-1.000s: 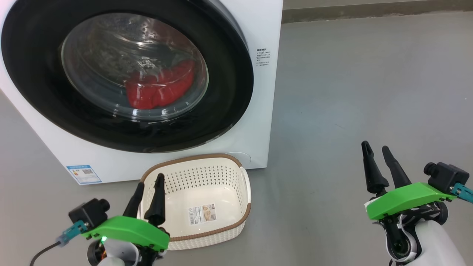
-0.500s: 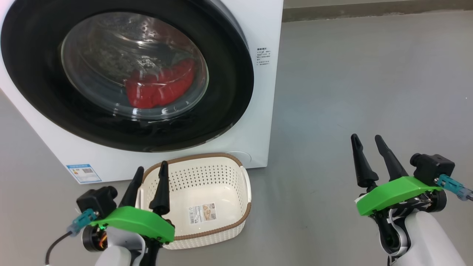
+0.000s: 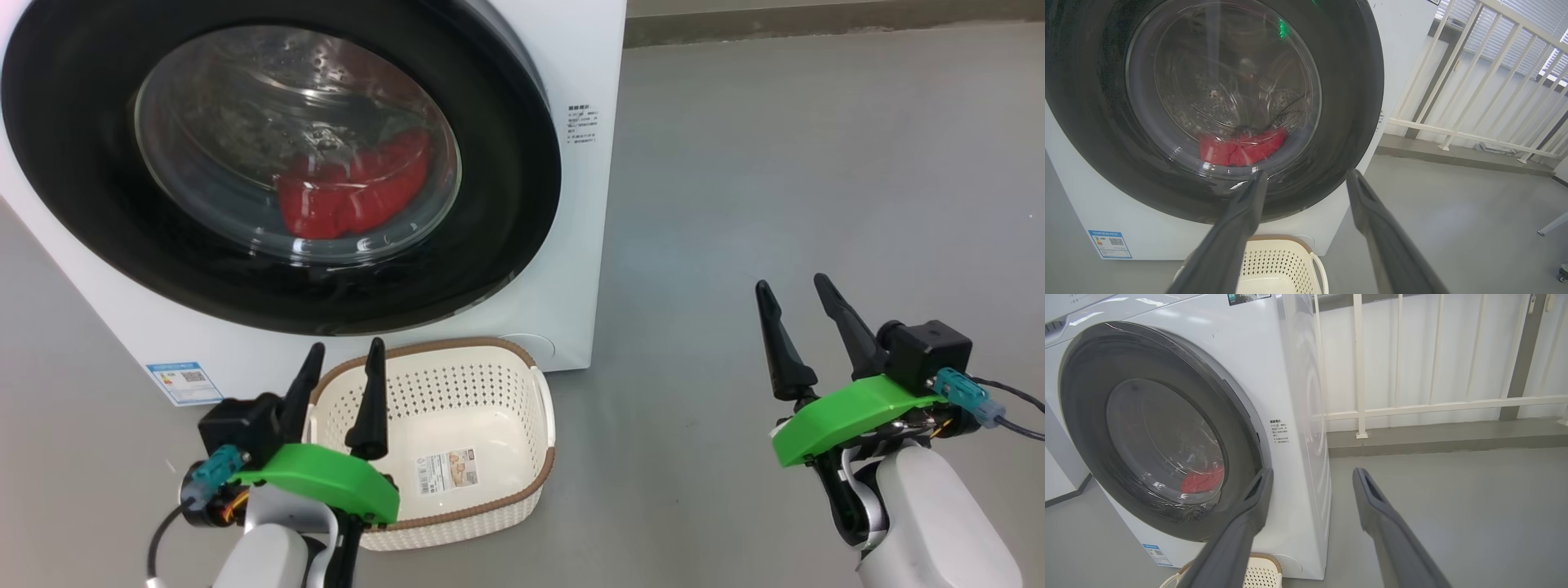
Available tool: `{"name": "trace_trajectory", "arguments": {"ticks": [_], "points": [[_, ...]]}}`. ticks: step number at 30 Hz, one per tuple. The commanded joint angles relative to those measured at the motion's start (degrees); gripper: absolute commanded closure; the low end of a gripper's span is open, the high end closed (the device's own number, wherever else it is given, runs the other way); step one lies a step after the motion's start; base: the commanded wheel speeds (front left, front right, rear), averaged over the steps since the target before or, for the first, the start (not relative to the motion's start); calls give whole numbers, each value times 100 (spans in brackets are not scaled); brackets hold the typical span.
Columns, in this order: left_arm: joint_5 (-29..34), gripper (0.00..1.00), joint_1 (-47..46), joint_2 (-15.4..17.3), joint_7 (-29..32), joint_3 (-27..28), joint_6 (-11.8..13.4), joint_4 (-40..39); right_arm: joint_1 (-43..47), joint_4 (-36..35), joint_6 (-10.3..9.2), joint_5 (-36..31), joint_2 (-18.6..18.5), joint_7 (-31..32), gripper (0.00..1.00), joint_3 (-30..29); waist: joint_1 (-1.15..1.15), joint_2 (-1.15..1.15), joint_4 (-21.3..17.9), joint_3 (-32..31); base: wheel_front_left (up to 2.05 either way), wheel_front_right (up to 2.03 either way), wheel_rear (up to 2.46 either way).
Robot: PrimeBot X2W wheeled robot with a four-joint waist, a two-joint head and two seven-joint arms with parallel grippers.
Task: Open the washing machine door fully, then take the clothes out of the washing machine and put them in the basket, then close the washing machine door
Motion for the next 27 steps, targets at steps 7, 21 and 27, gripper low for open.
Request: {"name": "trace_trajectory", "arguments": {"ticks": [7,21,27], "points": [[618,0,-418,97,-194,21,113,-17,-403,-60,40,-702,-35,-196,0,197,0,0,-12,-6,0,0,0],[1119,0,-511,103,-334,-17,205,80,-522,40,43,-1270,-40,-337,0,264,0,0,-23,-48,0,0,0],[994,0,-487,103,-334,-27,188,148,-504,41,43,-1144,-40,-337,0,292,0,0,-30,-76,0,0,0]]}}
